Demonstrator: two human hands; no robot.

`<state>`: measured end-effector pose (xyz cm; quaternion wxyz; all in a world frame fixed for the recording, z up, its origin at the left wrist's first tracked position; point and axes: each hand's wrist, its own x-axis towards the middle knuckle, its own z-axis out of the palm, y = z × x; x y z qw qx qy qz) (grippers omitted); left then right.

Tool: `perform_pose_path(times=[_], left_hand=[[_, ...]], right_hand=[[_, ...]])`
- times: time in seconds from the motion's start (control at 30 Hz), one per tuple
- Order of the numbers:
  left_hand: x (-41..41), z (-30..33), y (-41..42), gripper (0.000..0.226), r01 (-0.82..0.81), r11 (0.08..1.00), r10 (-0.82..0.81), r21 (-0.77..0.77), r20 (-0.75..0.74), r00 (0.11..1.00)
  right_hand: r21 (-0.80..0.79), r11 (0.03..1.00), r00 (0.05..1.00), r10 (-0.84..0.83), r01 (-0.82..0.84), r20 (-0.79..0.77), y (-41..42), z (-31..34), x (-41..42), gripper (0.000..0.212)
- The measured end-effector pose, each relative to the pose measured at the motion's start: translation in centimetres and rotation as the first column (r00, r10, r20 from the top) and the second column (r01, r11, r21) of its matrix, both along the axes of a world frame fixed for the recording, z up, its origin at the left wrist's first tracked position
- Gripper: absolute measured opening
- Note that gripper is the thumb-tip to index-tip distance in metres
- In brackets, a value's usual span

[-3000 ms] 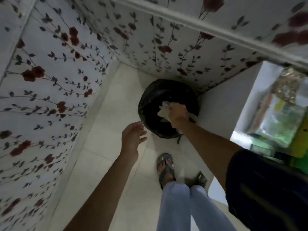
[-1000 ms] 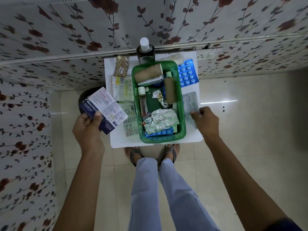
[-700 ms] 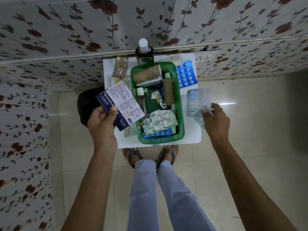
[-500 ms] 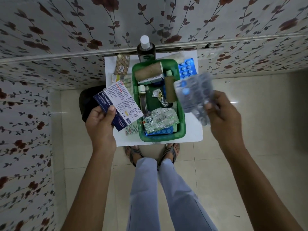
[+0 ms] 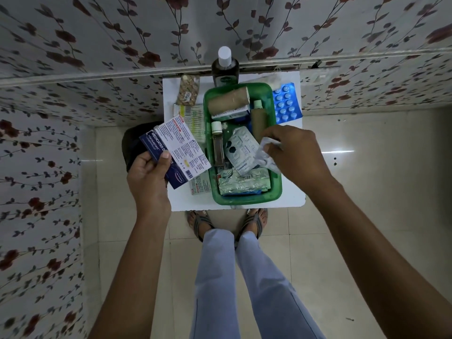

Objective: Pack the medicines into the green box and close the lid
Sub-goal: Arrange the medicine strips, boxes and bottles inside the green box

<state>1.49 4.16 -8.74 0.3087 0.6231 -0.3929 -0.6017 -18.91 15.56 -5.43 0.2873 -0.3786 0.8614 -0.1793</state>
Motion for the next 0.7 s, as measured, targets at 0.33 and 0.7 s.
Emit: perform_pose_path(times=[0.33, 0.7], left_hand=[[0.1, -0.3, 0.0, 0.015, 0.043, 0.999, -0.042, 0.023, -0.014, 0.999], [-1.4, 0.5, 0.4, 0.012, 0.173, 0.985, -0.173, 0.027, 0.03, 0.984]], right_hand=[[0.236, 0.964, 0.984, 0.147, -0.12, -0.101, -3.0, -3.5, 2.9, 0.037], [0.313, 0.903, 0.955, 0.291, -0.294, 0.059, -3.1, -3.6, 3.4, 0.025]])
